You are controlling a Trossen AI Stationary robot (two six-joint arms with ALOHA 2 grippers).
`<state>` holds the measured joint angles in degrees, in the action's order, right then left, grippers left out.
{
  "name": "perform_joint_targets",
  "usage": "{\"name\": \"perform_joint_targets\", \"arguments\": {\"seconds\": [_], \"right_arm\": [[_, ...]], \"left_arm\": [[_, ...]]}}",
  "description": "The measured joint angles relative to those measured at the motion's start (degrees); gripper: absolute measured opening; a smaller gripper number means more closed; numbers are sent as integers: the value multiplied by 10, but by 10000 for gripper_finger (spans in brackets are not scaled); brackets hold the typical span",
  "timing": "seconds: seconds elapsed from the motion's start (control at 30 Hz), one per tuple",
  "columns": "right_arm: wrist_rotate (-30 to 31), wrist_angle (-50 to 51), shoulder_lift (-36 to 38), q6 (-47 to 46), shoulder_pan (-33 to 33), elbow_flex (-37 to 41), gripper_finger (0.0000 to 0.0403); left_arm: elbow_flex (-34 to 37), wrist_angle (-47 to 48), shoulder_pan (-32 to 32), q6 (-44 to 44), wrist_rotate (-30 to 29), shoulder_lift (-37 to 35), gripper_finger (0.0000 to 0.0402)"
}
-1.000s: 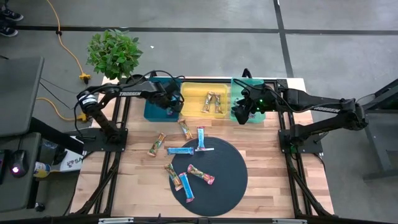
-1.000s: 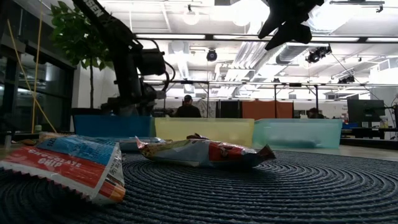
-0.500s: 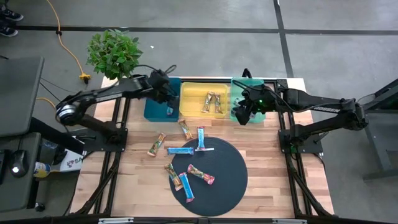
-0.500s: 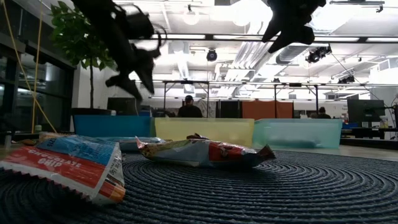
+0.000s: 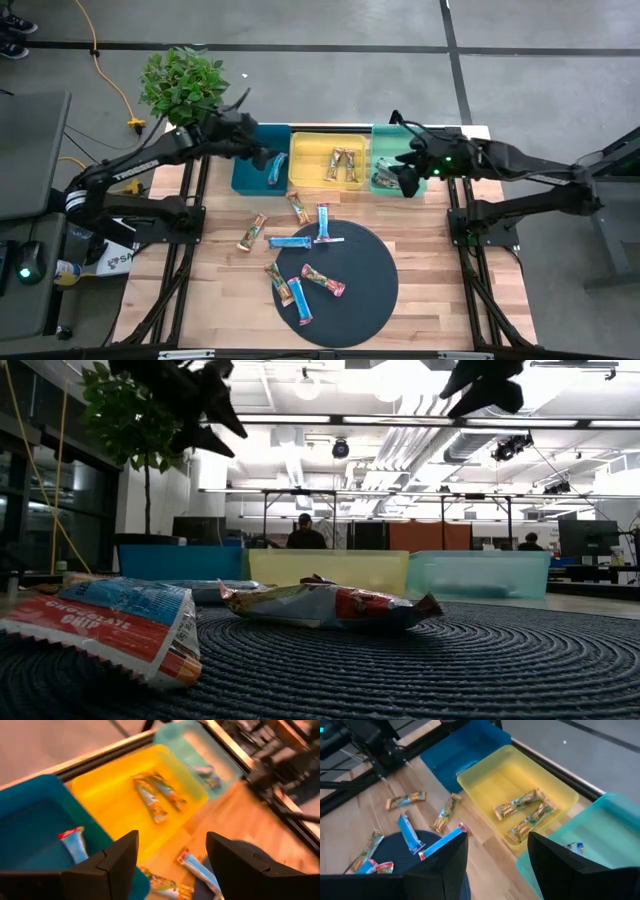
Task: Pick and place Granola Bars by type
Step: Put the violet granola bar into the green bin
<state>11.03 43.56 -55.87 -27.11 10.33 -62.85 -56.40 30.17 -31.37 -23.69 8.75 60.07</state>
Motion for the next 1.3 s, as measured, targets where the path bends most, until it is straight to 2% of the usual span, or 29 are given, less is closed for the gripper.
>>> {"name": "perform_joint_targets", "arguments": {"seconds": [0.23,0.33,0.5,0.63,0.77,0.9,1.03,1.13,1.3], "right_arm": [[-7,57,63,18,-27,0,191],[-6,34,103,21,-53,23,191],[9,-63,206,-30,-82,145,191],[1,-160,276,-87,-98,262,191],[-33,-260,300,-126,-113,352,191],[-44,-359,300,-136,-123,406,191],[-44,-383,294,-135,-124,418,191],[-44,-383,293,-136,-124,418,191],[-44,-383,293,-141,-124,418,191]], "left_arm": [[0,0,76,80,72,-9,230],[4,-9,117,89,75,-9,230],[65,-97,165,65,76,-37,230],[148,-176,183,14,67,-87,230],[219,-215,199,-31,45,-150,230],[255,-209,239,-21,45,-176,230],[258,-176,296,64,47,-160,230],[258,-133,332,111,8,-134,229],[258,-122,377,174,-67,-65,229]]}}
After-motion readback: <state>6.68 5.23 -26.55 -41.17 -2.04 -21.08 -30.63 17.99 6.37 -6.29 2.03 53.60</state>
